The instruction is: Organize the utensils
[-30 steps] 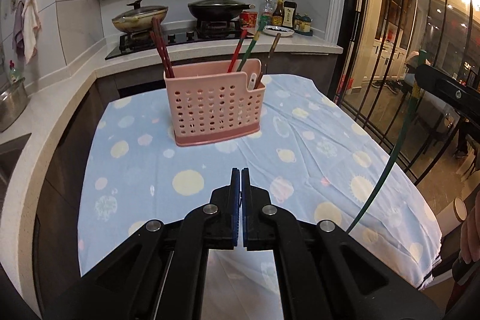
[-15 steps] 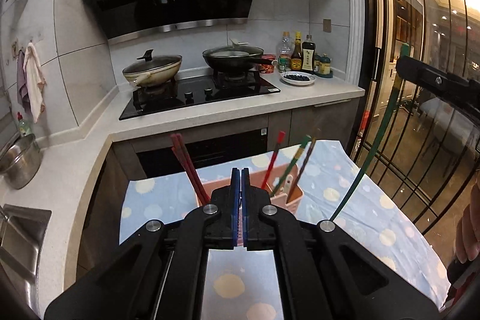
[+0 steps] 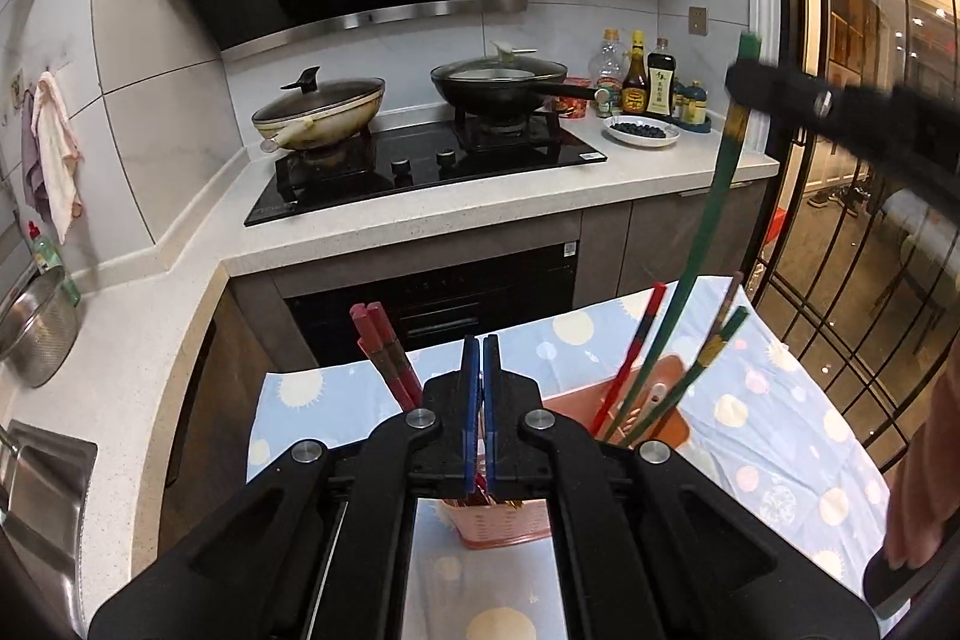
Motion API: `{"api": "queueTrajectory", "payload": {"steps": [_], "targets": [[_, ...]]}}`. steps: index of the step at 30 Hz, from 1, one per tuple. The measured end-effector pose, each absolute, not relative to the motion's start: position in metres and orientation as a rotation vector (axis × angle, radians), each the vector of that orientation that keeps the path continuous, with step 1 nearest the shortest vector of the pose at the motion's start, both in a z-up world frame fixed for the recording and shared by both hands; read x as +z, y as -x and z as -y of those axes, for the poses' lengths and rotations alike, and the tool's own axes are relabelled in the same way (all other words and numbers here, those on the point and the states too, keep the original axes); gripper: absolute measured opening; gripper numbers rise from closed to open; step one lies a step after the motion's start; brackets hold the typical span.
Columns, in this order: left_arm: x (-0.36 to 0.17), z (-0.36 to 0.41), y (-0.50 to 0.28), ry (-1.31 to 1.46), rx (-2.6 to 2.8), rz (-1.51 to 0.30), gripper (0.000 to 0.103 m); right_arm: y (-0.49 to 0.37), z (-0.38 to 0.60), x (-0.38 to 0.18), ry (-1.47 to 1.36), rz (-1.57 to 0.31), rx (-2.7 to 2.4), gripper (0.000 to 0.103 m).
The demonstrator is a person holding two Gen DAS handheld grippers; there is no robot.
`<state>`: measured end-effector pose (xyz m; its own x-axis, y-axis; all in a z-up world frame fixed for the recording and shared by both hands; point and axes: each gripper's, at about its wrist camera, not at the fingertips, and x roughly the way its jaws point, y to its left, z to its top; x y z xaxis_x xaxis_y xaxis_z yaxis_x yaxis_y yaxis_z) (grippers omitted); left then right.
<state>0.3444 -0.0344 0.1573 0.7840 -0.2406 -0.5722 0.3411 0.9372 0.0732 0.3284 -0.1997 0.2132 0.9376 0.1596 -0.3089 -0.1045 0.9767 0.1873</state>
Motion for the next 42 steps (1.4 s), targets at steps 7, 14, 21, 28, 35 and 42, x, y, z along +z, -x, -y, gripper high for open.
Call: {"api": "queueTrajectory", "payload": {"steps": [7, 14, 21, 28, 35, 42], "targets": [[0.157, 0.032, -0.351, -0.163, -0.322, -0.59, 0.001, -0.344, 0.195, 0.172, -0.162, -0.42, 0.135, 0.007], [0.161, 0.033, -0.356, -0.167, -0.317, -0.577, 0.001, -0.345, 0.192, 0.158, -0.16, -0.432, 0.14, 0.007], [0.145, 0.037, -0.365, -0.172, -0.296, -0.616, 0.003, -0.341, 0.193, 0.144, -0.143, -0.457, 0.133, 0.007], [0.14, 0.034, -0.356, -0.171, -0.254, -0.591, 0.042, -0.323, 0.202, 0.143, -0.17, -0.437, 0.126, 0.028], [0.14, 0.032, -0.339, -0.176, -0.257, -0.583, 0.043, -0.3, 0.203, 0.144, -0.164, -0.436, 0.123, 0.034], [0.138, 0.031, -0.315, -0.176, -0.257, -0.574, 0.05, -0.268, 0.197, 0.134, -0.121, -0.447, 0.104, 0.041]]}}
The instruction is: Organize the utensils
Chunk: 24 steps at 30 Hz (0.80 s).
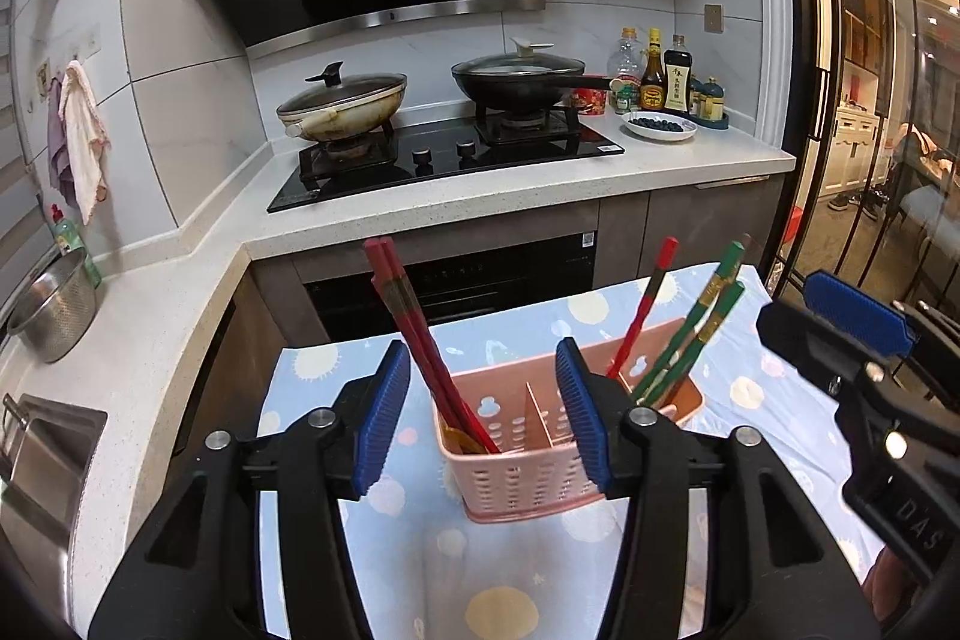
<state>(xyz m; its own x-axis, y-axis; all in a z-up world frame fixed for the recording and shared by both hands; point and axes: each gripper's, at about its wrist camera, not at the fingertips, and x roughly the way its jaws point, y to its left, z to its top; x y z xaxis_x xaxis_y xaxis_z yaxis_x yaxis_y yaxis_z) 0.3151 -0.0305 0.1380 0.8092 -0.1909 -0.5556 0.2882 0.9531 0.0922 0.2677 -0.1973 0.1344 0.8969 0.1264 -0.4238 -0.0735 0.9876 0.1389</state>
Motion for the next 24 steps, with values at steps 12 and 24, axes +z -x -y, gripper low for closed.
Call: {"api": "queueTrajectory", "payload": {"steps": [12, 24], "targets": [[0.124, 0.026, -0.265, -0.148, -0.278, -0.583, 0.053, -0.22, 0.2, 0.103, -0.141, -0.548, 0.087, 0.041], [0.081, 0.019, -0.215, -0.139, -0.261, -0.631, 0.074, -0.173, 0.197, 0.067, -0.102, -0.645, 0.017, 0.06]]}}
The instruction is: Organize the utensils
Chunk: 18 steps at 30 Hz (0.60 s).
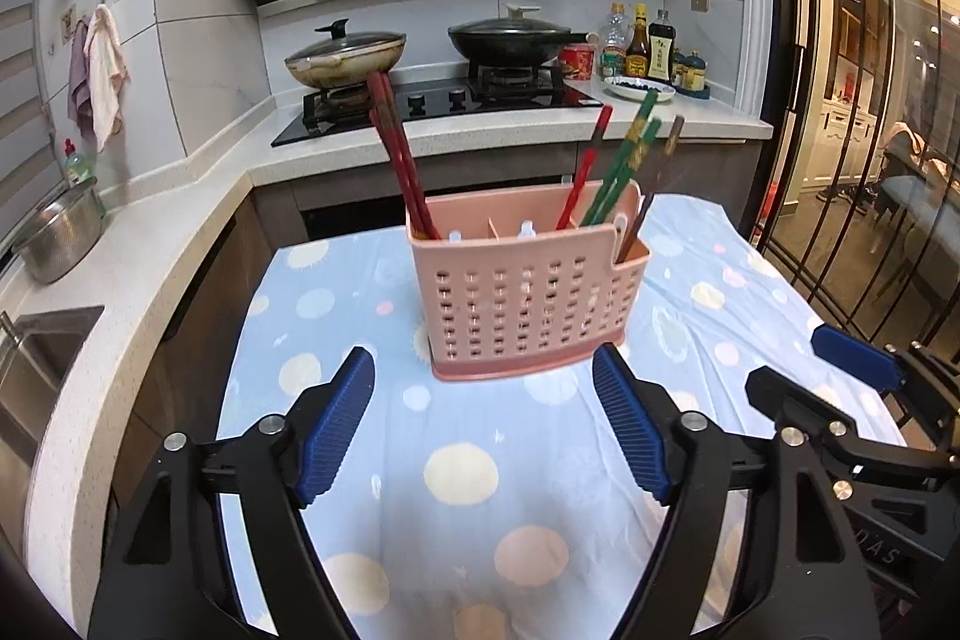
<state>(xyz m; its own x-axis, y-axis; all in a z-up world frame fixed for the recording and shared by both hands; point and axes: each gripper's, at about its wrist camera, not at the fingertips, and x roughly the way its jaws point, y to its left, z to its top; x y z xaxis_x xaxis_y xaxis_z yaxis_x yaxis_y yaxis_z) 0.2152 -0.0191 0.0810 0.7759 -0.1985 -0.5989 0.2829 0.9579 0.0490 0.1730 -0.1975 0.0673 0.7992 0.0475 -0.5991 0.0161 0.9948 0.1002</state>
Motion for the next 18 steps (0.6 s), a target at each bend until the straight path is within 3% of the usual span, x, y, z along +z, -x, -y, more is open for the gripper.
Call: {"api": "queueTrajectory", "payload": {"steps": [6, 10, 16, 18], "targets": [[0.065, 0.017, -0.197, -0.144, -0.234, -0.636, 0.09, -0.158, 0.198, 0.054, -0.087, -0.679, -0.004, 0.06], [0.059, 0.015, -0.188, -0.136, -0.228, -0.644, 0.094, -0.152, 0.2, 0.044, -0.115, -0.713, 0.014, 0.061], [0.049, 0.007, -0.179, -0.118, -0.211, -0.668, 0.096, -0.141, 0.2, 0.033, -0.107, -0.728, -0.009, 0.084], [0.045, 0.006, -0.176, -0.122, -0.202, -0.674, 0.096, -0.138, 0.2, 0.031, -0.094, -0.726, -0.023, 0.084]]}}
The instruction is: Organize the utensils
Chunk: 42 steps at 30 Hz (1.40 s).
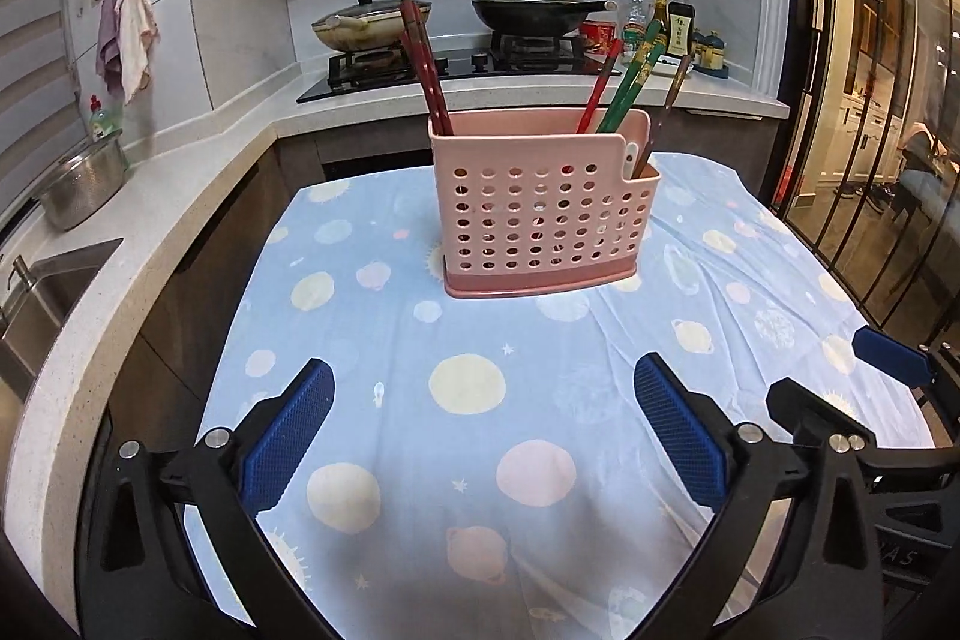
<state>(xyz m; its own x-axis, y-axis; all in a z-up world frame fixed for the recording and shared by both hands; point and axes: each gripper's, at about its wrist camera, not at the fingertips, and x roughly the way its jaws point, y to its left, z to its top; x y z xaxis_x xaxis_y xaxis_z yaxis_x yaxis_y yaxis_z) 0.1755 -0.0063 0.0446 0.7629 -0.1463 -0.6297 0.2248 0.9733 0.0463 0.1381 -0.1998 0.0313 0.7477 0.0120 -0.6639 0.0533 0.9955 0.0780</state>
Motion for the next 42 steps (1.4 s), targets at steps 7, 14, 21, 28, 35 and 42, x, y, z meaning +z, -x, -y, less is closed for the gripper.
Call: {"api": "queueTrajectory", "payload": {"steps": [7, 14, 21, 28, 35, 42], "targets": [[0.035, 0.004, -0.169, -0.12, -0.189, -0.7, 0.096, -0.13, 0.203, 0.024, -0.072, -0.732, -0.039, 0.096], [0.032, 0.0, -0.164, -0.118, -0.178, -0.705, 0.096, -0.121, 0.21, 0.026, -0.06, -0.712, -0.075, 0.096], [0.03, 0.001, -0.159, -0.139, -0.158, -0.696, 0.096, -0.116, 0.213, 0.026, -0.023, -0.701, -0.105, 0.096], [0.029, 0.0, -0.154, -0.132, -0.153, -0.694, 0.096, -0.11, 0.216, 0.028, -0.032, -0.693, -0.103, 0.096], [0.029, -0.001, -0.15, -0.129, -0.133, -0.691, 0.096, -0.109, 0.218, 0.028, -0.035, -0.698, -0.107, 0.096], [0.028, -0.002, -0.147, -0.136, -0.127, -0.687, 0.096, -0.107, 0.219, 0.026, -0.038, -0.693, -0.105, 0.096]]}}
